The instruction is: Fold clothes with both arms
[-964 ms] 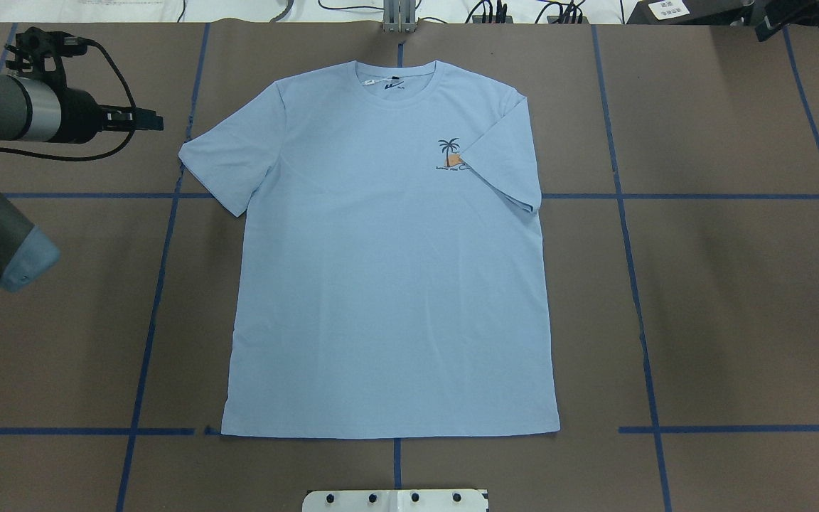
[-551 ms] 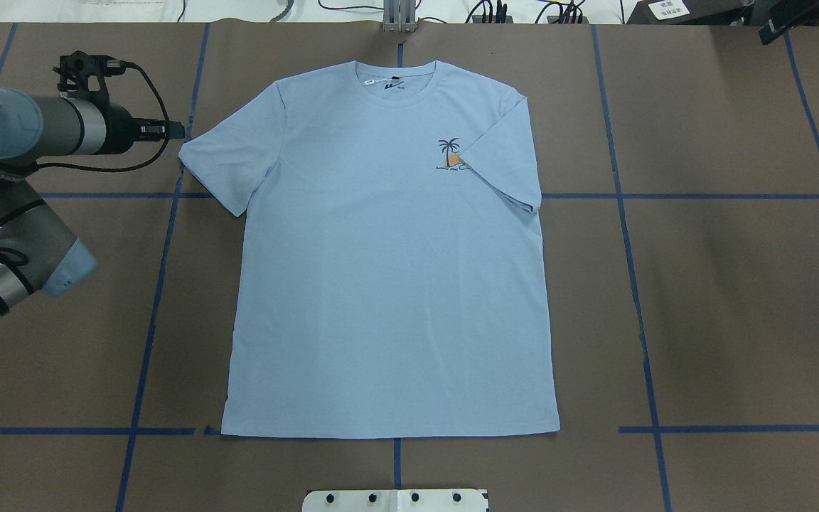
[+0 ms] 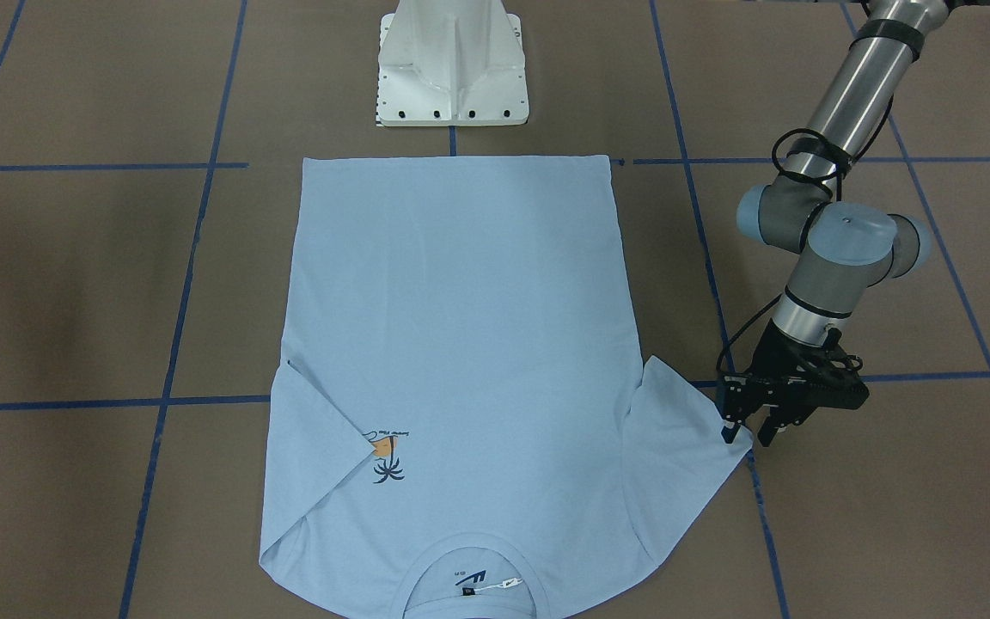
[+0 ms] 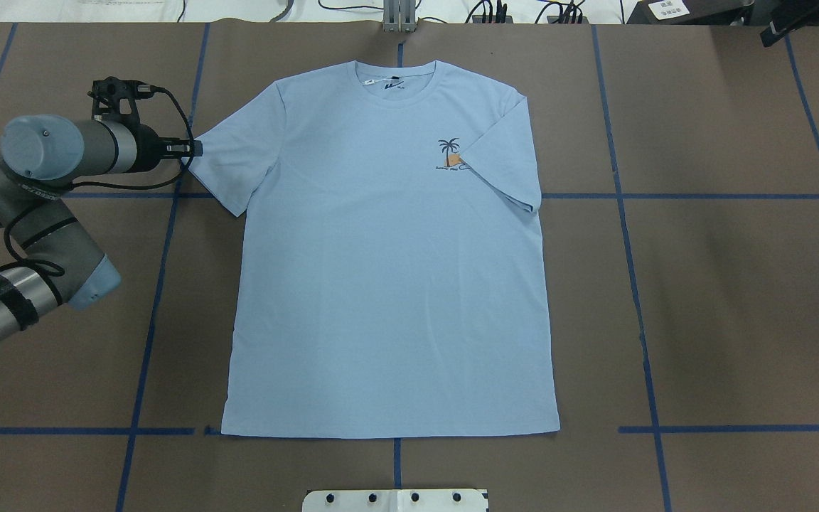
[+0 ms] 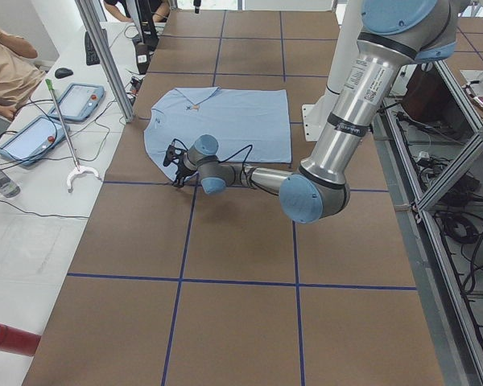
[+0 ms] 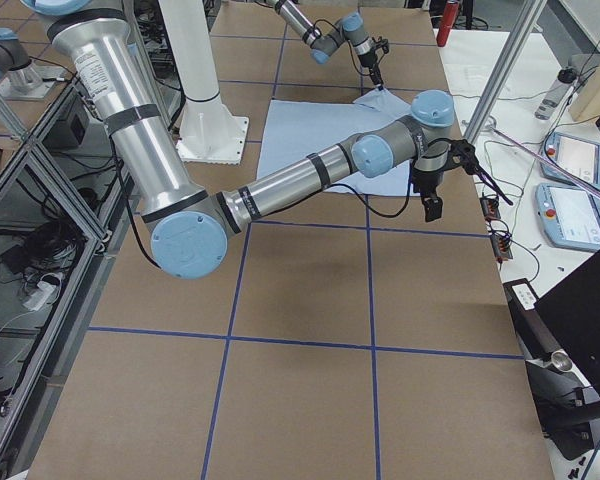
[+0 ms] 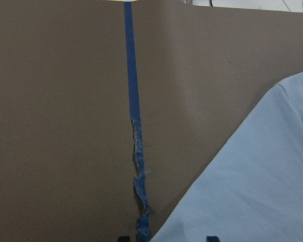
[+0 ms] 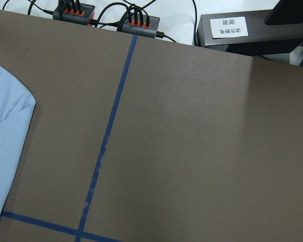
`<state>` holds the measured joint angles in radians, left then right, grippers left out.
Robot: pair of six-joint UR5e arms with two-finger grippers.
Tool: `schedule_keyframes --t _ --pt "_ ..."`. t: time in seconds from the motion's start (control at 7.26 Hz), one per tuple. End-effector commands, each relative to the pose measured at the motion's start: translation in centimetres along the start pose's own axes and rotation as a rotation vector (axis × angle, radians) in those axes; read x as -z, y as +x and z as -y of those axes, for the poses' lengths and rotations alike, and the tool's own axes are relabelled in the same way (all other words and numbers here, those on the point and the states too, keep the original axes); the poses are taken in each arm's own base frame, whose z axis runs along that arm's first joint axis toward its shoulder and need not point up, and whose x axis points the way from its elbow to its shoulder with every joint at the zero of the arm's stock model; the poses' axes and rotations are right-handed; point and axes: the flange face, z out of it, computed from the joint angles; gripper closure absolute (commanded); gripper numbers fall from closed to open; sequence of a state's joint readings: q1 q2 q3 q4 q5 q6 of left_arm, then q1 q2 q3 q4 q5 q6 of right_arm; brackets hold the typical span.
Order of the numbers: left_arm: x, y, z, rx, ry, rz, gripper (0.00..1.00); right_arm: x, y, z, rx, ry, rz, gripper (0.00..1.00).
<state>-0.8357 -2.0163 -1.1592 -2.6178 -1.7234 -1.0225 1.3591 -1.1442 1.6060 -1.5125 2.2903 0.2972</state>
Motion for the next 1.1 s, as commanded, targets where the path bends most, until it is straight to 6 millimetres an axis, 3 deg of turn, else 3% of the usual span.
schedule_keyframes --t 0.0,0.14,0.41,0.55,0.83,0.96 --pt "-0.2 -0.2 -0.3 -0.003 -0.002 0.0 0.47 0.1 0.0 0.0 0.001 0.001 0.0 0.0" --pt "-0.1 -0.2 -0.2 -0.002 0.001 -0.002 0.57 0.1 0.0 0.0 0.001 0.001 0.0 0.0" --pt "-0.1 -0.2 -0.3 -0.01 -0.001 -0.002 1.0 0.1 -0.1 0.0 0.0 0.002 0.001 0.0" --pt "0.0 0.2 -0.1 -0.009 0.001 -0.005 1.0 0.1 0.0 -0.1 -0.001 0.001 0.0 0.0" --pt "1.7 2.7 1.2 -0.004 0.016 -0.027 1.0 0.1 0.0 -0.1 -0.003 0.001 -0.001 0.0" --pt "2.7 5.9 2.4 0.0 -0.001 -0.006 1.0 0.1 -0.1 -0.1 -0.002 0.003 -0.001 0.0"
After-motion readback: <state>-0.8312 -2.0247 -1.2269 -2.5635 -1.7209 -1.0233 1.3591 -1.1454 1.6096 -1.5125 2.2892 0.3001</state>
